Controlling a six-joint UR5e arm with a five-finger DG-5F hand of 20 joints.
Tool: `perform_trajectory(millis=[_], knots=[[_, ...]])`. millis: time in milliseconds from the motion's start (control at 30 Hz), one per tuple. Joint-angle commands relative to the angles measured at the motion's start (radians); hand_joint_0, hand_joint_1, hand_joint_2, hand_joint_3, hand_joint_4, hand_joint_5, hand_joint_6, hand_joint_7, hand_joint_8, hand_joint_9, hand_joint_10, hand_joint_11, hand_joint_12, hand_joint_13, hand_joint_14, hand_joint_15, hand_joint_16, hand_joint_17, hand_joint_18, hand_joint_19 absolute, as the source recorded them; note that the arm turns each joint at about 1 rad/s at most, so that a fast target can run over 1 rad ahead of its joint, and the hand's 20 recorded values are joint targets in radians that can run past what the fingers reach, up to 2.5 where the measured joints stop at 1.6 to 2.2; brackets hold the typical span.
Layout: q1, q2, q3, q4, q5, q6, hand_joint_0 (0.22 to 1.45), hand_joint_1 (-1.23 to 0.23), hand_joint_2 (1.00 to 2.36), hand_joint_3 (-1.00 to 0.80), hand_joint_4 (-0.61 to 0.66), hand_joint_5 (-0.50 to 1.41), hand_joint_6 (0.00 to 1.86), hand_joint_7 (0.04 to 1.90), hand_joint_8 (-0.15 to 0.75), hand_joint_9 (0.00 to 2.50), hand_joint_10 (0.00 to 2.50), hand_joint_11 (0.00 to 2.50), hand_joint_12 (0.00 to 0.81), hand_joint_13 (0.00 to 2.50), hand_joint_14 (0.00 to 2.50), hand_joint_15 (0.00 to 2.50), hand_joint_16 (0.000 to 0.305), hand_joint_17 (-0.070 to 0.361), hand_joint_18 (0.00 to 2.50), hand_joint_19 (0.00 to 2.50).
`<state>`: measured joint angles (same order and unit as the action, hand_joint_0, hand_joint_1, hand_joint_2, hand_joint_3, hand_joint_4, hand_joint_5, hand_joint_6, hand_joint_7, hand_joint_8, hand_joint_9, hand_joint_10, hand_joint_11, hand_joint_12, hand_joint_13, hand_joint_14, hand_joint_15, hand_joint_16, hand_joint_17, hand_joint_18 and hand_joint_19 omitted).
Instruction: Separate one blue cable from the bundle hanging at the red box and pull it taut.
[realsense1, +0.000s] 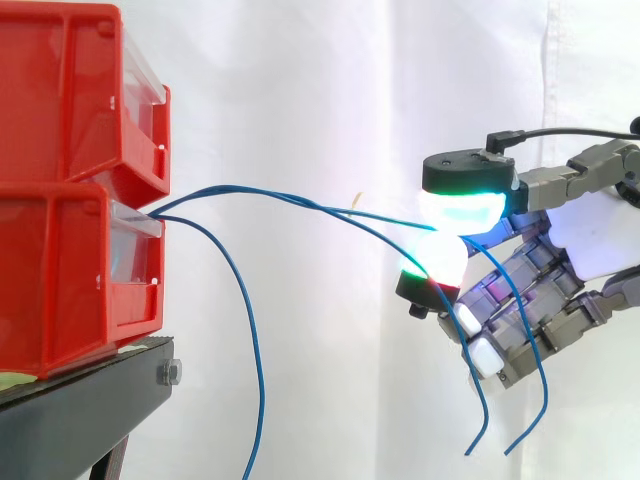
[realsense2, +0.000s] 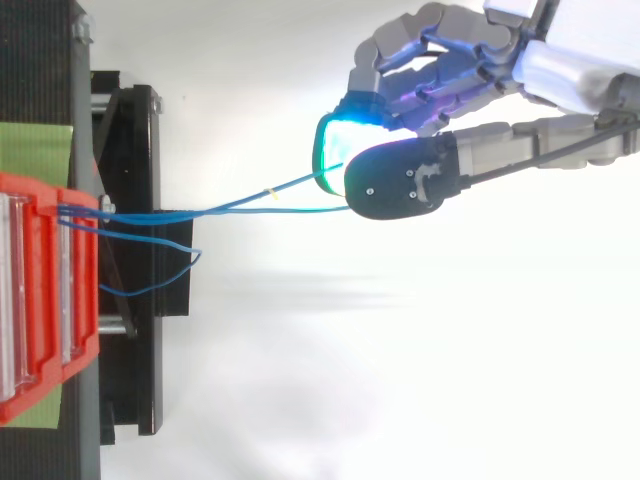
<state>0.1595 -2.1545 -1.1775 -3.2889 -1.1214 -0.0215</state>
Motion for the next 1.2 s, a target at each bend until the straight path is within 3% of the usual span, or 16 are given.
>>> perform_trajectory(millis=[0, 467, 733, 1167], knots=[[0.0, -0.001, -0.001, 0.0, 0.0, 0.0, 0.71, -0.72, 1.02, -0.26, -0.11, -0.22, 0.93, 1.02, 0.336, 0.6, 0.0, 1.44, 0.322, 0.82, 0.02, 0.66, 0.036, 0.081, 0.51, 0.22], [0.0, 0.001, 0.001, 0.0, 0.0, 0.0, 0.71, -0.71, 1.02, -0.26, -0.11, -0.22, 0.93, 1.03, 0.327, 0.57, 0.38, 1.35, 0.327, 0.95, 0.02, 0.88, 0.035, 0.079, 0.55, 0.28], [0.0, 0.001, -0.001, 0.0, 0.0, 0.0, 0.71, -0.71, 1.02, -0.26, -0.12, -0.22, 0.93, 1.03, 0.329, 0.59, 0.17, 1.4, 0.333, 0.91, 0.02, 0.82, 0.036, 0.081, 0.54, 0.27], [0.0, 0.001, 0.001, 0.0, 0.0, 0.0, 0.71, -0.71, 1.02, -0.26, -0.12, -0.22, 0.93, 1.03, 0.33, 0.59, 0.11, 1.42, 0.334, 0.89, 0.02, 0.81, 0.036, 0.081, 0.53, 0.27]])
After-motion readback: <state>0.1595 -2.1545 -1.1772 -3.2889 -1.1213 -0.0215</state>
